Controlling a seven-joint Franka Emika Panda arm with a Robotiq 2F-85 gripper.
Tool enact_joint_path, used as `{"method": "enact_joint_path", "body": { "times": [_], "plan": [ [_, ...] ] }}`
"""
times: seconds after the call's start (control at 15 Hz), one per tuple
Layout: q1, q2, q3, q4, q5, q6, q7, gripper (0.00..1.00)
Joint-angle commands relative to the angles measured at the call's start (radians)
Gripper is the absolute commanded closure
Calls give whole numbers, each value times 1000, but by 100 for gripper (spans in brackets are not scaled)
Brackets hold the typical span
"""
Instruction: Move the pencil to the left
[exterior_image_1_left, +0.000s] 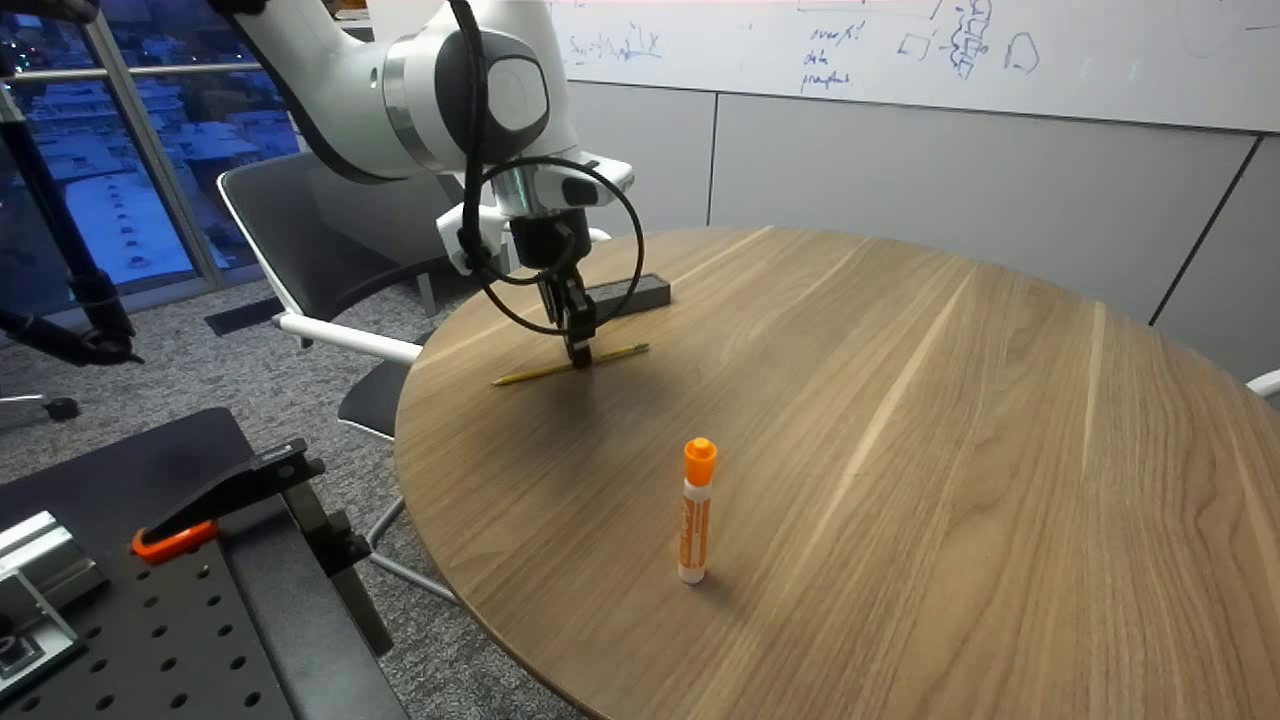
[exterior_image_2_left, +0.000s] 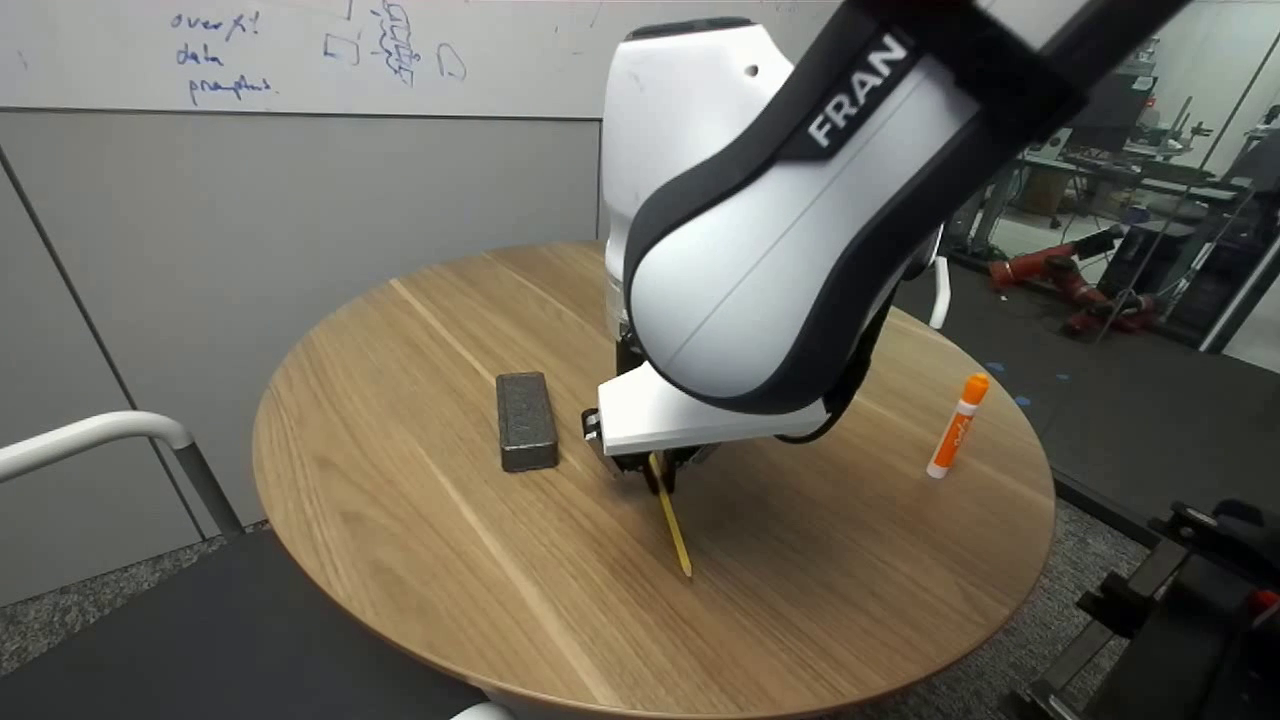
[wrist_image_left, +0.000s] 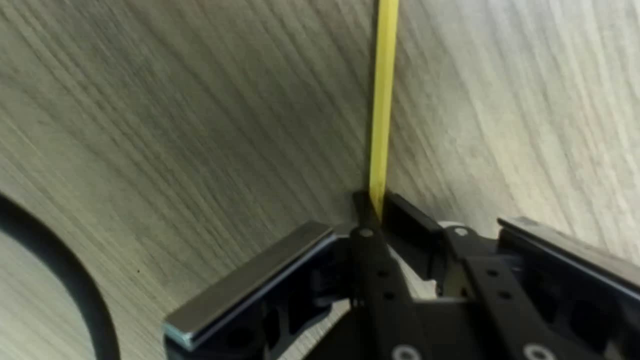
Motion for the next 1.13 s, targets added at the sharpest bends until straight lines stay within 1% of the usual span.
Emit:
{"method": "enact_joint_path", "body": {
  "times": [0.0, 0.13, 0.2, 0.27, 0.33, 0.4, 0.47, 0.6, 0.67, 0.73, 0.8, 0.93, 1.0, 1.07],
  "plan": [
    [3, 27, -3, 50, -4, -53, 35, 97],
    [-4, 10, 4, 44, -4, -75, 34, 97],
    [-8, 4, 6, 43, -4, -82, 33, 91],
    [-11, -5, 9, 38, -3, -91, 31, 62],
    [-15, -16, 14, 31, -2, -101, 25, 60],
    [-21, -36, 20, 19, 0, -120, 15, 54],
    [-28, -55, 27, 9, 1, -136, 7, 46],
    [-49, -107, 47, -17, 7, -179, -18, 33],
    [-74, -149, 71, -39, 17, -215, -52, 25],
    [-103, -187, 96, -55, 31, -258, -92, 19],
    [-59, -84, 56, 15, -9, -194, -14, 35],
    [-91, -141, 83, -9, 0, -241, -51, 22],
    [-100, -160, 88, -21, 2, -246, -60, 19],
    [-103, -168, 90, -29, 3, -247, -63, 19]
  ]
}}
